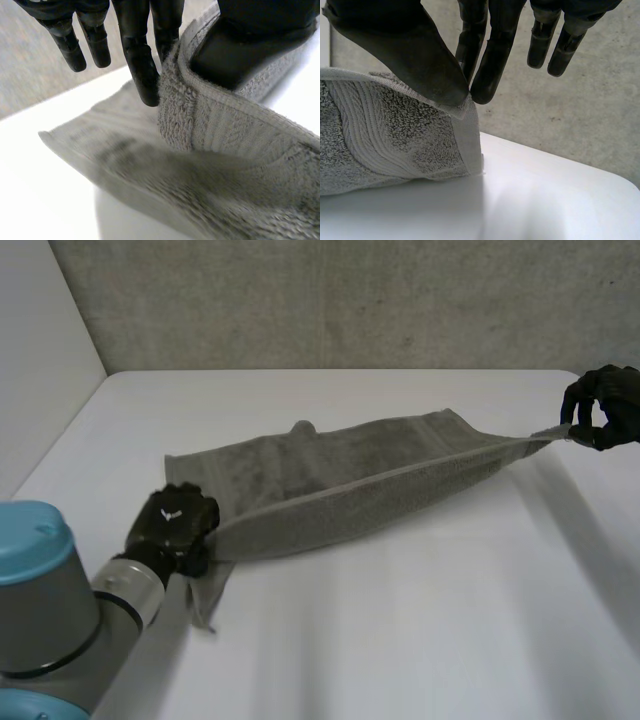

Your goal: Fold the towel.

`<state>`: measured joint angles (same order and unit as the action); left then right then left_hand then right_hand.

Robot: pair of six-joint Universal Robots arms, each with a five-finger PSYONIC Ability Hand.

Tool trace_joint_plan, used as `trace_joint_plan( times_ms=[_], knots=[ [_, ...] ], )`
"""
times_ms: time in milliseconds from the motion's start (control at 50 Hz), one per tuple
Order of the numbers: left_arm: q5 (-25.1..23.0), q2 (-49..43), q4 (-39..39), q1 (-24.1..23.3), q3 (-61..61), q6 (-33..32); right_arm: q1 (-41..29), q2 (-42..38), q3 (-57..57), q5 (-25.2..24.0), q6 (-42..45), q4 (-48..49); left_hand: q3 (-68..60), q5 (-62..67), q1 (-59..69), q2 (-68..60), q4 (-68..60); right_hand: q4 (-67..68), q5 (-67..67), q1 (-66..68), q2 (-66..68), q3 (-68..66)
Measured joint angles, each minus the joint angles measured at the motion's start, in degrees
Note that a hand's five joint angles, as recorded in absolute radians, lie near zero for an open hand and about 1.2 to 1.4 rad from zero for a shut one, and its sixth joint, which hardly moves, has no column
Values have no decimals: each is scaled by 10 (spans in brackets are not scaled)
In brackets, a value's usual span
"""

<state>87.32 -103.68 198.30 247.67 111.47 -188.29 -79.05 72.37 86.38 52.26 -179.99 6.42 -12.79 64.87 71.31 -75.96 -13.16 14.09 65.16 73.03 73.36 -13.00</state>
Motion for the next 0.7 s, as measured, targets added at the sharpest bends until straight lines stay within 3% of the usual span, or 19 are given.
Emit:
trace_joint_plan(
  times_ms=[120, 280, 400, 500, 600, 700],
  knots=[
    [-39, 72, -13, 6, -3, -9, 15, 32, 11, -31, 8, -12, 0, 0, 0, -1, 0, 0, 0, 0, 6, 0],
    [-147, 156, -98, 31, -35, -9, 56, 98, 22, -84, 10, -40, 0, 0, 0, -1, 0, 0, 0, 0, 9, 0],
    [-253, 200, -213, 88, -82, -9, 104, 164, 32, -141, 8, -75, 0, 0, 0, -1, 0, 0, 0, 0, 9, 0],
    [-316, 212, -265, 137, -107, -9, 133, 202, 40, -186, 6, -86, 0, 0, 0, -1, 0, 0, 0, 0, 9, 0],
    [-344, 184, -275, 172, -101, -15, 139, 206, 46, -206, 8, -85, 0, 0, 0, -1, 0, 0, 0, 0, 9, 0],
    [-336, 101, -271, 178, -77, -54, 136, 175, 48, -197, 18, -83, 0, 0, 0, -1, 0, 0, 0, 0, 9, 0]
  ],
)
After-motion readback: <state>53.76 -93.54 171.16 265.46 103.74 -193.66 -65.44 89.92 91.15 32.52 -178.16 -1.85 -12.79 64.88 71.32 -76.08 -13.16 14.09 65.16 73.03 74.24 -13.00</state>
